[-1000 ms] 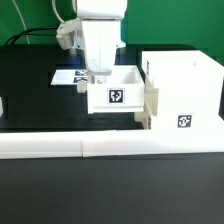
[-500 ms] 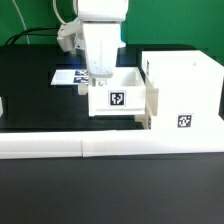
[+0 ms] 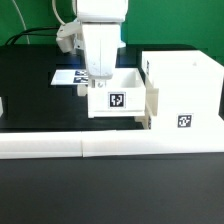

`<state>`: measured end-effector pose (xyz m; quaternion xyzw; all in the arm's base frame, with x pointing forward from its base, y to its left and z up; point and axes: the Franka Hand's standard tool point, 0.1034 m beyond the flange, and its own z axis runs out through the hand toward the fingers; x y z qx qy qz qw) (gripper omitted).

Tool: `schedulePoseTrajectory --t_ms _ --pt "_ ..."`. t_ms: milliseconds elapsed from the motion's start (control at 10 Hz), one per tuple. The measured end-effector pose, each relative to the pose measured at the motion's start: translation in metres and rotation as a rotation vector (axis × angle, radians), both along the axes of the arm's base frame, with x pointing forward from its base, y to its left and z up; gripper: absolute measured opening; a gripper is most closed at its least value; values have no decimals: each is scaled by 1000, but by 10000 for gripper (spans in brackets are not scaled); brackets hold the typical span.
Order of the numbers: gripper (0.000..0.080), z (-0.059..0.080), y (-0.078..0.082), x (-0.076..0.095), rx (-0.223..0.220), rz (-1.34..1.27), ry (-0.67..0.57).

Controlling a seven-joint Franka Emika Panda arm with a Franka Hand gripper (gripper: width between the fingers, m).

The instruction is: Assemble drawer

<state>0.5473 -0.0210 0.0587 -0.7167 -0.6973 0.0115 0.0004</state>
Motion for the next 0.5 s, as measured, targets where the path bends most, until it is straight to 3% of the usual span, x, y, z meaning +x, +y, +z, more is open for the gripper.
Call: schedulePoseTrajectory --t_ms 500 --pt "42 1 5 2 3 -1 -19"
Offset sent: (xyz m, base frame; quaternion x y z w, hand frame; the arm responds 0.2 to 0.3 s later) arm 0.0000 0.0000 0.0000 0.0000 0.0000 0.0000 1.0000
